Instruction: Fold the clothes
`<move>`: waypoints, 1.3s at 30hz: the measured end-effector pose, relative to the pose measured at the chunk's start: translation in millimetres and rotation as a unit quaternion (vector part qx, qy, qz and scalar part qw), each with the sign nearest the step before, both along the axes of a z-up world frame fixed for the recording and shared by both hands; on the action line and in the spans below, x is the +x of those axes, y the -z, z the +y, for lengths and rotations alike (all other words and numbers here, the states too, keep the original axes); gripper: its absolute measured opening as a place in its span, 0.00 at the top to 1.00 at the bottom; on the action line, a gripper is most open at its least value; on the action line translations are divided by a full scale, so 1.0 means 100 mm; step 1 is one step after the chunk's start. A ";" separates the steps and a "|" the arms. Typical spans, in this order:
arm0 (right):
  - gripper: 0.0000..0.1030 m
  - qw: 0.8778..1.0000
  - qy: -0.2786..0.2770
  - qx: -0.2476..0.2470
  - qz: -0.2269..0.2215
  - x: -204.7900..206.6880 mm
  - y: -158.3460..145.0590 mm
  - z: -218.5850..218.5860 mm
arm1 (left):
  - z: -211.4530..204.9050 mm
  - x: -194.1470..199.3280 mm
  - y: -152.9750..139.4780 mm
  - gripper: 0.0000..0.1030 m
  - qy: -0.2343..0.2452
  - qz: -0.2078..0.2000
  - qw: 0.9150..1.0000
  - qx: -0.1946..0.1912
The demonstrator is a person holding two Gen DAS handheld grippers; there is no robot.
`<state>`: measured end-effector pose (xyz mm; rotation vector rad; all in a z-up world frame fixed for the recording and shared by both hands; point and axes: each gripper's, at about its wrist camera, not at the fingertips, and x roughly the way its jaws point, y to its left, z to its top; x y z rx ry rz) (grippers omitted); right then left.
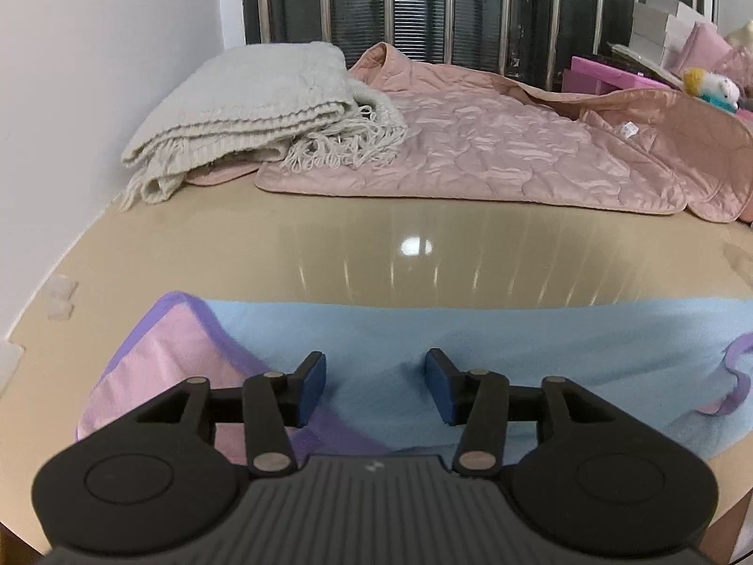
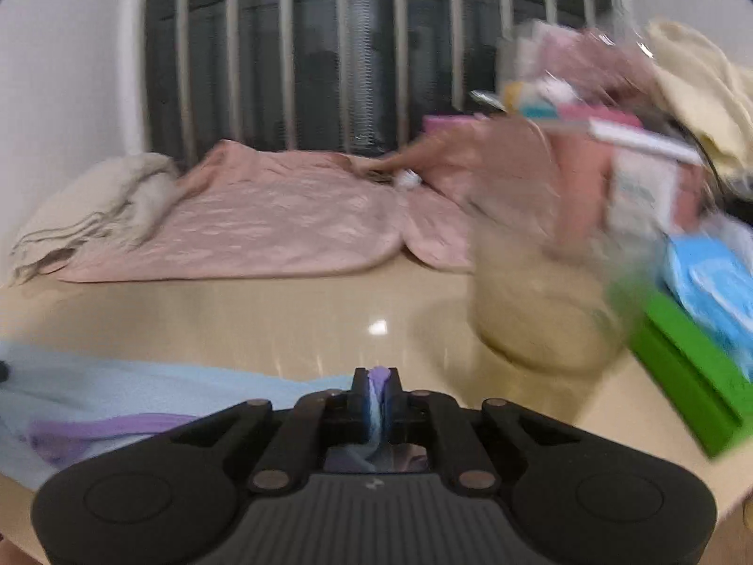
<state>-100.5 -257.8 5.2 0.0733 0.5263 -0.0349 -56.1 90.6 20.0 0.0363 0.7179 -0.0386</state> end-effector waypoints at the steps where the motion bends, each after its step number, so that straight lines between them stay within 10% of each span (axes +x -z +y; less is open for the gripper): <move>1: 0.91 1.000 -0.001 0.004 -0.005 -0.02 0.04 -0.03 | 0.00 0.00 0.00 0.51 0.000 -0.001 1.000 0.000; 7: 0.49 0.997 0.004 -0.018 -0.077 -0.41 -0.07 -0.02 | 0.02 -0.11 -0.08 0.51 0.003 -0.020 1.000 -0.009; 17: 0.60 0.995 0.020 0.002 -0.096 -0.58 0.26 -0.02 | -0.74 -0.48 -0.28 0.50 0.115 -0.065 0.990 -0.050; 23: 0.74 0.991 0.007 0.001 -0.131 -0.61 0.40 -0.03 | -1.28 -0.56 0.05 0.50 0.143 -0.053 0.988 0.027; 27: 0.84 0.992 -0.002 0.011 -0.128 -0.59 0.34 -0.03 | -1.24 -0.62 0.05 0.49 0.141 -0.062 0.988 0.033; 31: 0.85 0.993 -0.010 0.023 -0.117 -0.56 0.24 -0.02 | -1.07 -0.62 -0.05 0.48 0.145 -0.058 0.987 -0.045; 39: 0.86 0.992 -0.023 0.045 -0.114 -0.52 0.02 0.11 | -1.11 -0.77 0.01 0.48 0.161 -0.066 0.985 -0.008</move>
